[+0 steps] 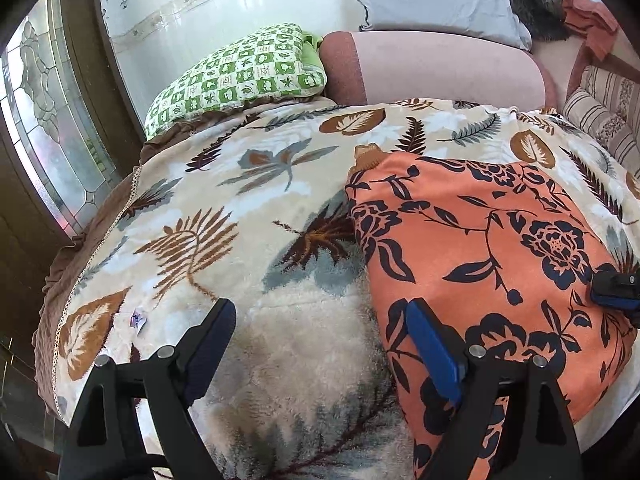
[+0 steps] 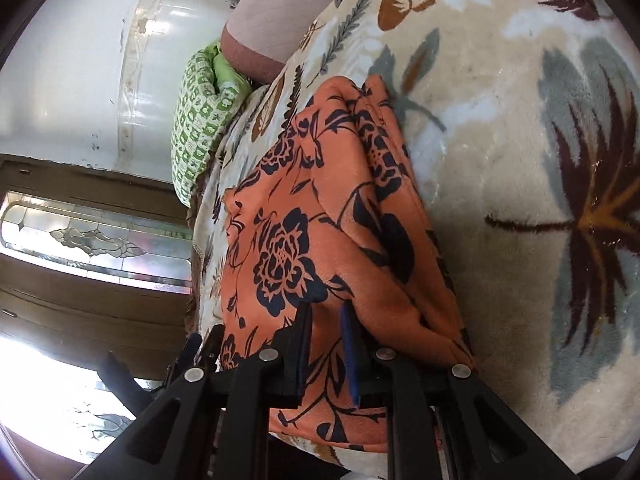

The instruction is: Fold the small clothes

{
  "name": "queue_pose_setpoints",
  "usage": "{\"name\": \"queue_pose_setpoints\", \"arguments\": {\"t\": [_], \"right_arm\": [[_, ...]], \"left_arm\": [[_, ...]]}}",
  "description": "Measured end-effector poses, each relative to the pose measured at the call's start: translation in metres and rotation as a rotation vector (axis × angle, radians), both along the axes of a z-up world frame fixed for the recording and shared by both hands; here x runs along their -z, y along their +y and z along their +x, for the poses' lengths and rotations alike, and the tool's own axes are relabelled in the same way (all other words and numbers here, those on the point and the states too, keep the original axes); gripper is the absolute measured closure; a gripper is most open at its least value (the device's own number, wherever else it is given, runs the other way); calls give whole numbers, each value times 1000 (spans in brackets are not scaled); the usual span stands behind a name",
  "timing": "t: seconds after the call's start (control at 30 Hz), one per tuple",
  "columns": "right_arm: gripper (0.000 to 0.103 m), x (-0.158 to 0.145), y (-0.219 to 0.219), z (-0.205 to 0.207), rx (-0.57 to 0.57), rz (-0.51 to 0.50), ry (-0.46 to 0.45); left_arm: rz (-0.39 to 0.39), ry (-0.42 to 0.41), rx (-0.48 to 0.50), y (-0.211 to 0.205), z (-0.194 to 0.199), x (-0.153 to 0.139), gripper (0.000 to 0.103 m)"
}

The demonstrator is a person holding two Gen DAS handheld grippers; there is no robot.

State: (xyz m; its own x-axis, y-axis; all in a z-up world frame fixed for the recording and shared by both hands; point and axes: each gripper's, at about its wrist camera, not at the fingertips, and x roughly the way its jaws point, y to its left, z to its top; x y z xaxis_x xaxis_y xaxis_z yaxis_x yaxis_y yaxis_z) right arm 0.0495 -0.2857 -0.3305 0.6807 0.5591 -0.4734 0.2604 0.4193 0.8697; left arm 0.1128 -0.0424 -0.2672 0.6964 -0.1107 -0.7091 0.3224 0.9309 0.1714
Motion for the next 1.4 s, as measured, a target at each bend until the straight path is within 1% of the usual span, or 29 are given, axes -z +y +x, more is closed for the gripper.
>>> {"name": "queue_pose_setpoints", "arguments": {"t": [0.13,0.2,0.27,0.33,0.37,0.5,0.53,0.6,0.73,0.9,1.07,1.3,1.4], "right_arm": [[85,-4,1,-1,-12,-29,-2],[85,-16,8,-1,-17,-105,-4],[85,-33,20,-1,-28,-231,-10],[84,-49,33,-5,-36,-348,-24],[82,-55,37,-7,-39,-382,-32],[82,-78,49,-21,-29,-461,-77],[82,-88,52,-26,-25,-497,-96],[82,-102,57,-34,-19,-552,-123],[82,-133,66,-56,6,-649,-183],[82,-164,75,-79,34,-729,-246],[82,-185,89,-93,31,-796,-299],[82,-196,100,-98,28,-845,-331],[82,-196,100,-97,23,-841,-329]], "left_arm": [[-20,9,-22,1,-1,-2,16],[-45,20,-31,3,-3,-6,16],[-58,22,-41,5,-6,-12,16],[-72,-12,-44,8,-16,-24,16],[-77,-28,-44,9,-20,-29,16],[-87,-99,-57,16,-39,-58,16],[-92,-118,-65,19,-44,-67,15],[-101,-131,-83,23,-48,-80,11],[-133,-165,-115,30,-60,-109,9],[-131,-214,-125,30,-77,-140,5],[-142,-255,-109,30,-92,-163,5],[-161,-276,-112,30,-104,-184,4],[-166,-282,-110,29,-106,-189,4]]}}
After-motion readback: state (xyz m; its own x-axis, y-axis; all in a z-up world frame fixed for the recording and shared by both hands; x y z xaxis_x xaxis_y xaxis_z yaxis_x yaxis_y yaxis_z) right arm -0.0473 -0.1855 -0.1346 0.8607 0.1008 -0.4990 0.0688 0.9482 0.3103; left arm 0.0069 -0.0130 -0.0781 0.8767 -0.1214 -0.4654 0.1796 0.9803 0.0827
